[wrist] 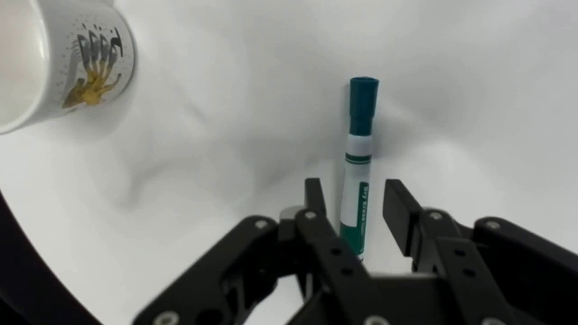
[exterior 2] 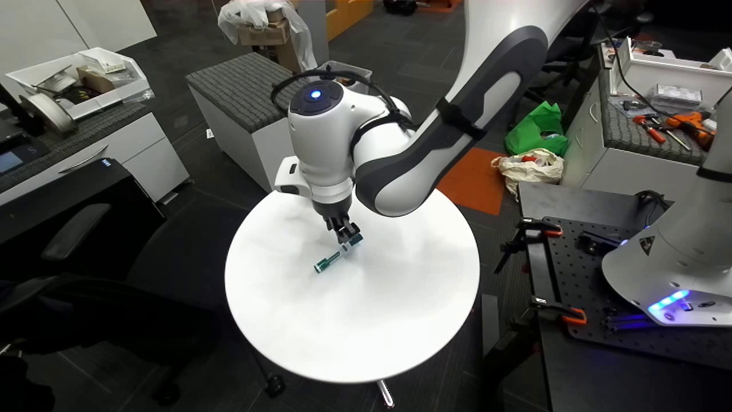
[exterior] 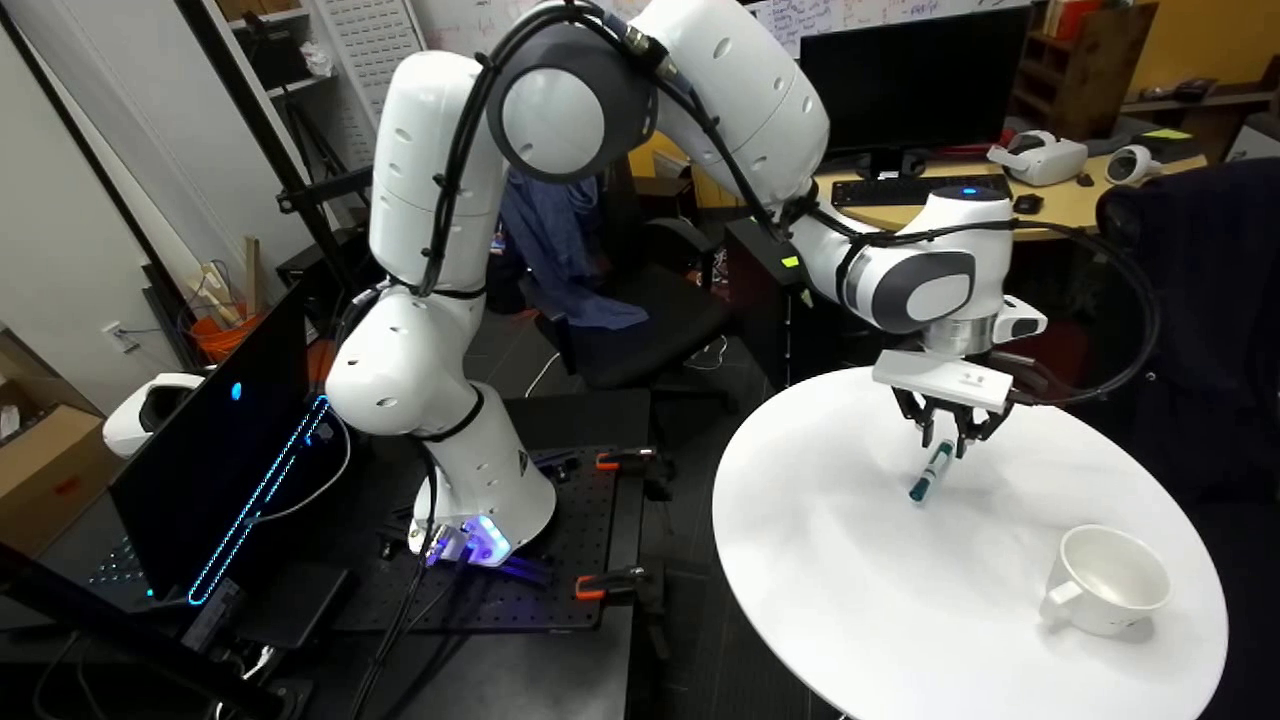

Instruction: Take the marker from the cup and put it on the table

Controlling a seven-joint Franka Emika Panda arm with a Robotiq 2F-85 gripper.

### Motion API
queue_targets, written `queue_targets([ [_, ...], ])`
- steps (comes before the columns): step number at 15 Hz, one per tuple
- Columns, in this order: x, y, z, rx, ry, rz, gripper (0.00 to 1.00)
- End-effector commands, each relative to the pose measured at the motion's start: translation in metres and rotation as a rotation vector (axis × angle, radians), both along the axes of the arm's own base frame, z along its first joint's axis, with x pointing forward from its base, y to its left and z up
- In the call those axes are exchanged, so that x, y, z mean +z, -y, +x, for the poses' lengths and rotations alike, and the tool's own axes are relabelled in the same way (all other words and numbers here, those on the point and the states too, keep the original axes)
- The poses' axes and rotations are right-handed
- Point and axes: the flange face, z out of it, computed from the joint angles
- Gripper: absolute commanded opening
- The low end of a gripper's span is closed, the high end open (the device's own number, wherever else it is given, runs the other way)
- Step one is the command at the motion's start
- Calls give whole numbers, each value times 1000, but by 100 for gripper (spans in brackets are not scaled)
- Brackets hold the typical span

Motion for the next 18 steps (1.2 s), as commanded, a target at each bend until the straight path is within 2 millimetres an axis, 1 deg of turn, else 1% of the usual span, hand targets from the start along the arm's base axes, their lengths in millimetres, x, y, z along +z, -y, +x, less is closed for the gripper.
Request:
queue_targets([
  [1,4,1,-3,20,-2,-32,74],
  [4,10,5,-2,-10,0,-72,95],
  [5,12,7,-3,-15,-4,-85,100],
  [7,20,10,-6,-52,-13,-123,100],
  [9,31,12,-14,-91,-24,-167,100],
  [11,46,11,-21,-118,-29,-182,100],
  [14,67,10,-26,-138,-30,-162,100],
  [15,50,10,-12,-111,-28,-157,100],
  [16,57,10,-14,-113,-24,-158,100],
  [18,63,11,-17,-114,-20,-159,100],
])
